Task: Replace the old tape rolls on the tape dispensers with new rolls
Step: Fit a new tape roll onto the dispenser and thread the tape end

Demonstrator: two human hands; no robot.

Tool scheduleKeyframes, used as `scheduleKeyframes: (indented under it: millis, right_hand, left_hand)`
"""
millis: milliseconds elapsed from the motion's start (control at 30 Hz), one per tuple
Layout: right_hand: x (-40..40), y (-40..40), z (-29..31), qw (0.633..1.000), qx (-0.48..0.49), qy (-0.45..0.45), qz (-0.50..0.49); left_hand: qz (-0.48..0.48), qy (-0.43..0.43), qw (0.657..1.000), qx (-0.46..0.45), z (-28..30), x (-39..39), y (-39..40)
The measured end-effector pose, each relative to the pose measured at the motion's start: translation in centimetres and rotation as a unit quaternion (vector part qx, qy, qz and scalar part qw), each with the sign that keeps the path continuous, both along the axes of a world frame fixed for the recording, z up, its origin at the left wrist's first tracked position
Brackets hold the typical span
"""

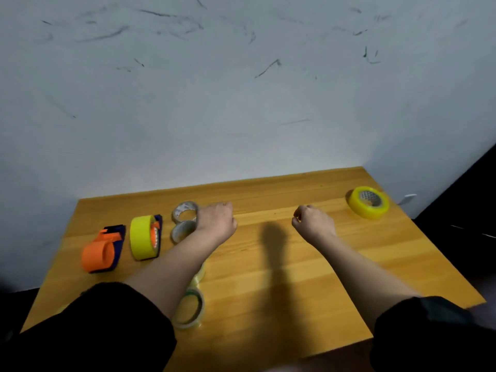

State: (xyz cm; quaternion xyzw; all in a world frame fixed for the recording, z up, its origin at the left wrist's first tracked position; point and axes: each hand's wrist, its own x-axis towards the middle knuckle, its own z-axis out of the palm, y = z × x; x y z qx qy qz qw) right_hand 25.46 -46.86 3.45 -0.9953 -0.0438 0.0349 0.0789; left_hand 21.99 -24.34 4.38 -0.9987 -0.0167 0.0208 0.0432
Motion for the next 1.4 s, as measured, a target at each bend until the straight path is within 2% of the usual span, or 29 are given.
scheduleKeyframes:
  millis: [300, 533, 833, 1067, 1400]
  right_hand:
    - [3.5, -7.4, 0.0, 0.999, -0.035, -0.008, -0.026]
    - [9.7, -17.2, -2.0, 0.999, -0.052, 0.009, -0.004]
    - [17.5, -30.0, -5.5, 0.980, -0.141, 0.117, 0.083]
    - [21.2, -33.1, -8.6, 0.972, -0.164, 0.112, 0.128]
    - [23.1, -33.3, -12.1, 0.953, -0.189, 0.115, 0.209]
  left_hand:
    - [-0.039, 0.015, 0.999, 0.000, 0.8, 5.0, -7.3]
    - [-0.029, 0.027, 0.999, -0.016, -1.5, 10.2, -17.1]
    - [0.023, 0.072, 0.993, -0.089, -4.9, 14.4, -32.2]
    - [0.036, 0.108, 0.991, -0.073, -6.7, 17.3, -38.2]
    - [0.048, 0.143, 0.987, -0.048, -9.4, 19.7, -39.9]
